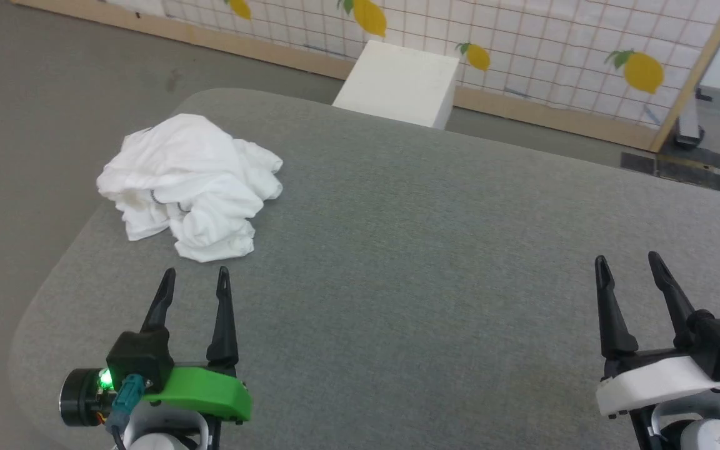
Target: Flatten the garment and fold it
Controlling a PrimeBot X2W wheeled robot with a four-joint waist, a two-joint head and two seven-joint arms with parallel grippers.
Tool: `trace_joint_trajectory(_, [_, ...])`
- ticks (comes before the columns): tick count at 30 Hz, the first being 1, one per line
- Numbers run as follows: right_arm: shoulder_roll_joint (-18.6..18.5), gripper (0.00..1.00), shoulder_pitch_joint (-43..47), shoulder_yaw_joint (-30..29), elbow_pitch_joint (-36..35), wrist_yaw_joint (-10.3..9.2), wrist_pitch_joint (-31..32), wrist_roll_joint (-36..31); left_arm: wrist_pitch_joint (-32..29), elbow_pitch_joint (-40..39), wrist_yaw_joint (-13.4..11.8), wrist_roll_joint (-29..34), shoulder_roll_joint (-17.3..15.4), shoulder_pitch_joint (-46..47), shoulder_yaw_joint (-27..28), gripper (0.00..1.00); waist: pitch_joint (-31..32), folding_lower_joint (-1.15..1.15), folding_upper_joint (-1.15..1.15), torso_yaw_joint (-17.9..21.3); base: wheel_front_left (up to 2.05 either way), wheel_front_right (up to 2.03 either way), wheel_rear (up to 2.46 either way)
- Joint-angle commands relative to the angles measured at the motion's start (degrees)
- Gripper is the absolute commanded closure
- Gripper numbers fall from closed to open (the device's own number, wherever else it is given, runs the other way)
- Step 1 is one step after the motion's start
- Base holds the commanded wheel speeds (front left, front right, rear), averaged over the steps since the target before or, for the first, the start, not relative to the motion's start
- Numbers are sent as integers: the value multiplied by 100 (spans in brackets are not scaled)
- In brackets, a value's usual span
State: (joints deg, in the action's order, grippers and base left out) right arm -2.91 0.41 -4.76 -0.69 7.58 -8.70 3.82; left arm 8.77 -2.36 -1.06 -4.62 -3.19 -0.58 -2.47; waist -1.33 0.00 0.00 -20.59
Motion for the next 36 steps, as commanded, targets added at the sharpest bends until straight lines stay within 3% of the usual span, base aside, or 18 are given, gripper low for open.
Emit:
trace_joint_trajectory(1, [1,0,62,-18,-19,-5,-71,-3,66,-18,-14,-19,20,-50,-12,0,-17,0,0,-210,0,0,0])
trace_joint_trajectory(15, [2,0,33,10,-7,-6,-239,-70,233,-25,-22,-122,23,-102,-91,0,-93,0,0,-883,0,0,0])
trace_joint_trajectory(36, [3,0,58,-61,-29,-8,-485,-155,478,-76,-107,-267,28,-129,-243,0,-206,0,0,-1497,-1,-1,-1])
